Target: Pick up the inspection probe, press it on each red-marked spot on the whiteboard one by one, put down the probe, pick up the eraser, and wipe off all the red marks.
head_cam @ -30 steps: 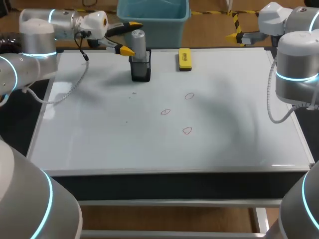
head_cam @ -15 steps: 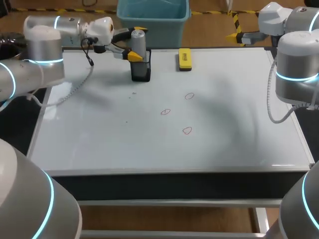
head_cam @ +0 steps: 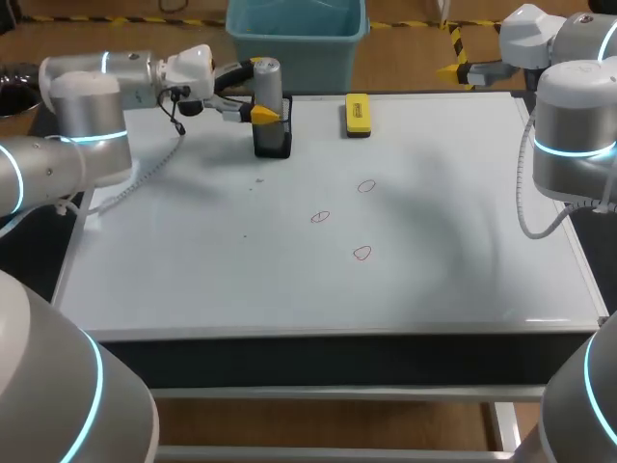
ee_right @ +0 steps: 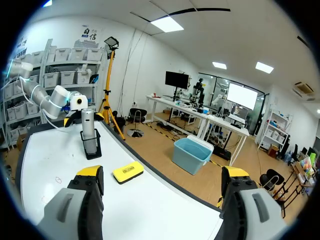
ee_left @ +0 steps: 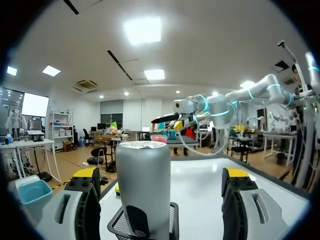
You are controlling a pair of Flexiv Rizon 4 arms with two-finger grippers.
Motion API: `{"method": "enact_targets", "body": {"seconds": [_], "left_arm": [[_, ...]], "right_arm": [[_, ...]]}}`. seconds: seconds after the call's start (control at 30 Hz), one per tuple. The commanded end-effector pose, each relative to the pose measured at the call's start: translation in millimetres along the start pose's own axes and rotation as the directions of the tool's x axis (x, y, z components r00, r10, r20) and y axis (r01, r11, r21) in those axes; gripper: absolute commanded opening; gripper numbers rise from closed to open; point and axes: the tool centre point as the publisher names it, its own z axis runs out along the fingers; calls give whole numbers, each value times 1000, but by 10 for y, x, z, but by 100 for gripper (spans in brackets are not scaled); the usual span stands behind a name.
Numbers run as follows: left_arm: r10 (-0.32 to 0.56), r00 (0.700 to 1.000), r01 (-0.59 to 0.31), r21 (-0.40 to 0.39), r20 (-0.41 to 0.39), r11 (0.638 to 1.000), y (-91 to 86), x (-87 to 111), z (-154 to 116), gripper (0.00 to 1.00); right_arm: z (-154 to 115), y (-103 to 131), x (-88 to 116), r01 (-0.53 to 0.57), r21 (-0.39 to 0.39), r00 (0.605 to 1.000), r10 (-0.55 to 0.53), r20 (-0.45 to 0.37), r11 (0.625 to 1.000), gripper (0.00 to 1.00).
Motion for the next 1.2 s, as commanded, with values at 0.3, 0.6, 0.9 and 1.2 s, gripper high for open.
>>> {"method": "enact_targets", "body": {"seconds": [0.3, 0.6, 0.9, 1.2], "left_arm": [[5, 997, -6, -8, -80, 1000, 26, -135, -38, 100], [1, 995, 0, 9, -96, 1000, 85, -186, 31, 100], [4, 994, -2, 17, -106, 1000, 85, -230, 124, 100], [6, 995, -6, 5, -95, 1000, 56, -231, 84, 100]], "right_arm": [[0, 0, -4, 0, 1, 1000, 0, -1, 1000, 100], [0, 0, -4, 0, 1, 1000, 0, -1, 1000, 100], [0, 0, -4, 0, 1, 1000, 0, -1, 1000, 100], [0, 0, -4, 0, 1, 1000, 0, -1, 1000, 100]]}}
